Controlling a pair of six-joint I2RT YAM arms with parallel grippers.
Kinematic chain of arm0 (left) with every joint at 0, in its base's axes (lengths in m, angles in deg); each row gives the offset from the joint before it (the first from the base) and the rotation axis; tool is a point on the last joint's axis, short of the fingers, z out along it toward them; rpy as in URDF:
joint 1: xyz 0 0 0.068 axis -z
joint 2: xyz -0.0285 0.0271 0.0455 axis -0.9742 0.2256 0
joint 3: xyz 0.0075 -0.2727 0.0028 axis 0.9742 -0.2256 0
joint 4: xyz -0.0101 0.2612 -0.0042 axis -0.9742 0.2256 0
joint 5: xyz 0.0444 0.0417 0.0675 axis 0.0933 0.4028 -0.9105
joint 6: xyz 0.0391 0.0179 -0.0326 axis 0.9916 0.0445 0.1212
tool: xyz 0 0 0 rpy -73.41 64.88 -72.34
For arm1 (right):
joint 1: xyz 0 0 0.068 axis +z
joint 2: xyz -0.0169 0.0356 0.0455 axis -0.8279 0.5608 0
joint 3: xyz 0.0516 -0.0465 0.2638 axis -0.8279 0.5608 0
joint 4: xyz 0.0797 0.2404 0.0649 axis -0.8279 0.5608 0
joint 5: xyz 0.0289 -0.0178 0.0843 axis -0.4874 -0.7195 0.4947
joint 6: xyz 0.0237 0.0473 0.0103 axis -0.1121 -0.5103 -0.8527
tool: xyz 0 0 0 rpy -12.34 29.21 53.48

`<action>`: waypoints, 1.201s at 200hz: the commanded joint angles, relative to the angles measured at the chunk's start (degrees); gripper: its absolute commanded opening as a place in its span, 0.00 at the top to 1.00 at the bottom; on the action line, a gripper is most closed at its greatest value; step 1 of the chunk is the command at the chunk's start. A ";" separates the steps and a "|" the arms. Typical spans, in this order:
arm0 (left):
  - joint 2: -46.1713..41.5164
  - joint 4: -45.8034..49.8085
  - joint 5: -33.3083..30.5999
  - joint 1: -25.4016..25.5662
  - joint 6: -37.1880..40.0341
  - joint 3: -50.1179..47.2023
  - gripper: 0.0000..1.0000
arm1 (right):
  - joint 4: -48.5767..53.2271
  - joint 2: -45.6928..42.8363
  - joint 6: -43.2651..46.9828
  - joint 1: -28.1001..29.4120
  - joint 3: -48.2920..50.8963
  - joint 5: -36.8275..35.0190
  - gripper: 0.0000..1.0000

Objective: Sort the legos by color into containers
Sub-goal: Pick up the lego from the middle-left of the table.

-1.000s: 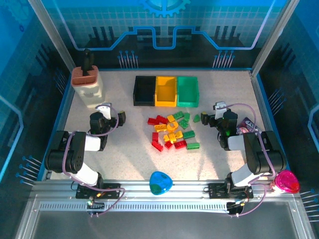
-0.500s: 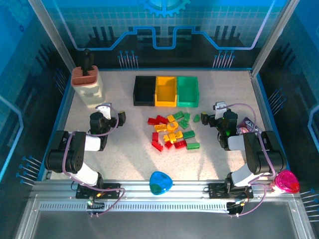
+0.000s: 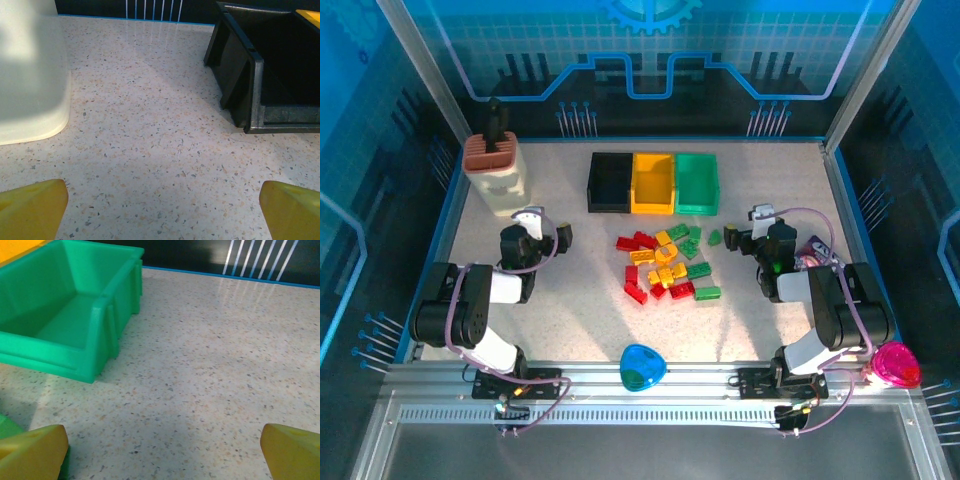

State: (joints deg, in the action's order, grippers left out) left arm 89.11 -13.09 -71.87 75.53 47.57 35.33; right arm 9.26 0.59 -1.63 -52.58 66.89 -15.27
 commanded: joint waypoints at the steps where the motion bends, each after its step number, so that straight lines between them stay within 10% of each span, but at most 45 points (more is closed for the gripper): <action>1: -3.79 2.32 -8.89 1.44 -1.33 1.52 0.01 | 7.87 -5.37 -0.83 0.42 -3.79 -2.85 0.00; 19: -15.12 19.67 -20.36 3.02 -4.70 6.22 0.01 | 25.88 -12.37 -0.25 1.26 -12.12 -0.31 0.00; 50: -19.68 45.46 -14.94 4.32 -13.41 21.40 0.01 | 46.77 -17.18 -25.45 -0.67 -22.98 4.53 0.00; 75: -20.19 57.78 -4.78 4.38 -24.42 28.66 0.01 | 53.31 -15.76 -32.16 -5.60 -25.27 26.82 0.00; 104: -23.57 54.52 12.47 5.60 -30.65 24.35 0.01 | 60.34 -19.98 -29.48 -1.09 -26.67 21.98 0.00; 143: -22.36 74.99 -3.05 22.62 -23.28 28.94 0.05 | 75.52 -23.25 -23.31 6.04 -30.37 11.34 0.00; 240: -7.43 87.09 -5.12 41.51 -34.80 32.39 0.13 | 82.47 -27.94 -22.64 9.89 -26.80 6.83 0.08</action>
State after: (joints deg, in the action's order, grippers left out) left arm 79.10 70.12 -76.13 114.66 19.00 64.97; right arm 89.21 -25.88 -24.58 -43.53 38.71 -6.73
